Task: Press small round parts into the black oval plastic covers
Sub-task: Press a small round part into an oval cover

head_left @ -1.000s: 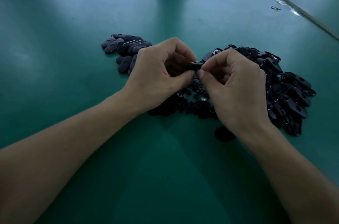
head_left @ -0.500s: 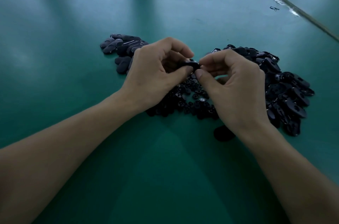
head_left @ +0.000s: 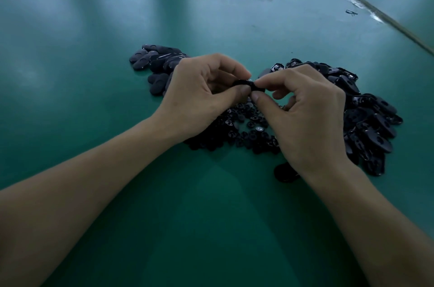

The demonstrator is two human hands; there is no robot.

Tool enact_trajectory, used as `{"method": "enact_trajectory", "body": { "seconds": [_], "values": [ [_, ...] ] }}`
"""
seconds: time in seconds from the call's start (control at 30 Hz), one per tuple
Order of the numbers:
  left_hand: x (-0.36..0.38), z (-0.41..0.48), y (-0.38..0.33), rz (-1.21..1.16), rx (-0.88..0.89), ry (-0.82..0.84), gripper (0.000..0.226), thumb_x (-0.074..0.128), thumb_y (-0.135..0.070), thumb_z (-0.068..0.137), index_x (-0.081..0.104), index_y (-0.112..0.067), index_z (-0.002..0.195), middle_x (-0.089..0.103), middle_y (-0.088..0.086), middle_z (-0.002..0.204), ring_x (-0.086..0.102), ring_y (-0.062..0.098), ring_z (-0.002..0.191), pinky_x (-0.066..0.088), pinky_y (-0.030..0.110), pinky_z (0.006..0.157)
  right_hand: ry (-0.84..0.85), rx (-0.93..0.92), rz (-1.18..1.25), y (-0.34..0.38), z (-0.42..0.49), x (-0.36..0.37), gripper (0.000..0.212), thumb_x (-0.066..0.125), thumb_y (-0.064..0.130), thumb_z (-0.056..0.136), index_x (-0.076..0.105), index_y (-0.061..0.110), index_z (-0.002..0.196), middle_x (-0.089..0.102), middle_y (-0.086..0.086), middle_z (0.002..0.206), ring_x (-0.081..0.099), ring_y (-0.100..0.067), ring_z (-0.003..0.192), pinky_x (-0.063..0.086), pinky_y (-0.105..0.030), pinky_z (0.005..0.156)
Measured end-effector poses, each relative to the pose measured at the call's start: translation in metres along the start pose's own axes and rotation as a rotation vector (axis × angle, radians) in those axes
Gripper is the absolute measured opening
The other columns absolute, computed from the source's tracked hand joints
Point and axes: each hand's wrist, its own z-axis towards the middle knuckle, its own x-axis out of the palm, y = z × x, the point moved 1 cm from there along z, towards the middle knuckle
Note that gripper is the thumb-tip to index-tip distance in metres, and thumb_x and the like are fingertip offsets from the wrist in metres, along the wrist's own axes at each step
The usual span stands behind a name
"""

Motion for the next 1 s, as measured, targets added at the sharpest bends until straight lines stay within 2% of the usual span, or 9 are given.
{"method": "enact_trajectory", "body": {
  "seconds": [0.13,0.27,0.4,0.57,0.67,0.77,1.0],
  "values": [
    [0.0005,0.0003,0.0010,-0.057,-0.024,0.010,0.018,0.076,-0.004,0.080,0.069,-0.018,0.089,0.076,0.009,0.083,0.073,0.019,0.076,0.062,0.037,0.078,-0.020,-0.027,-0.034,0.0010,-0.0008,0.0016,0.007,0.077,0.012,0.084,0.076,0.016,0.090,0.064,0.003,0.084,0.054,-0.005,0.073,0.038,-0.004,0.068],
    [0.0005,0.0003,0.0009,-0.081,-0.031,0.018,0.018,0.075,-0.002,0.081,0.070,-0.017,0.089,0.076,-0.002,0.080,0.073,0.012,0.075,0.060,0.026,0.075,0.001,0.013,0.022,0.0008,-0.0007,0.0051,0.009,0.075,0.010,0.085,0.076,0.015,0.092,0.064,0.003,0.085,0.051,0.007,0.072,0.037,-0.002,0.069],
    [0.0003,0.0000,-0.0002,-0.077,-0.023,0.015,0.020,0.076,-0.005,0.079,0.069,-0.019,0.091,0.076,-0.003,0.082,0.073,0.011,0.077,0.059,0.025,0.076,0.003,0.001,0.040,0.0027,-0.0010,0.0042,0.011,0.074,0.008,0.086,0.078,0.014,0.095,0.064,0.005,0.084,0.054,0.001,0.071,0.038,-0.003,0.070],
    [-0.0017,-0.0001,-0.0005,-0.057,-0.007,0.017,0.023,0.077,0.000,0.079,0.067,-0.019,0.089,0.074,0.000,0.083,0.070,0.010,0.076,0.060,0.028,0.076,0.041,0.044,0.117,0.0026,0.0000,0.0031,0.012,0.073,0.012,0.088,0.077,0.020,0.096,0.066,0.005,0.092,0.058,-0.003,0.082,0.038,-0.008,0.069],
    [-0.0019,-0.0006,-0.0009,-0.047,-0.008,0.031,0.025,0.077,0.002,0.080,0.067,-0.019,0.090,0.075,-0.004,0.081,0.069,0.009,0.074,0.058,0.027,0.075,0.057,0.102,0.190,0.0008,0.0025,0.0016,0.018,0.073,0.014,0.087,0.071,0.026,0.100,0.068,0.014,0.091,0.064,-0.001,0.086,0.046,-0.012,0.071],
    [-0.0031,-0.0007,-0.0003,-0.051,-0.019,0.054,0.027,0.075,0.004,0.082,0.067,-0.019,0.095,0.076,-0.008,0.079,0.070,0.007,0.072,0.058,0.022,0.074,0.098,0.153,0.273,-0.0015,0.0047,0.0017,0.019,0.075,0.011,0.087,0.074,0.023,0.102,0.071,0.018,0.088,0.068,0.001,0.083,0.054,-0.017,0.078],
    [-0.0048,-0.0003,0.0009,-0.077,-0.034,0.058,0.028,0.075,0.001,0.081,0.067,-0.020,0.097,0.075,-0.011,0.078,0.069,0.003,0.072,0.055,0.018,0.073,0.135,0.181,0.359,-0.0050,0.0074,0.0002,0.019,0.076,0.010,0.085,0.074,0.024,0.097,0.073,0.016,0.083,0.070,0.001,0.078,0.053,-0.015,0.075]
  ]
}}
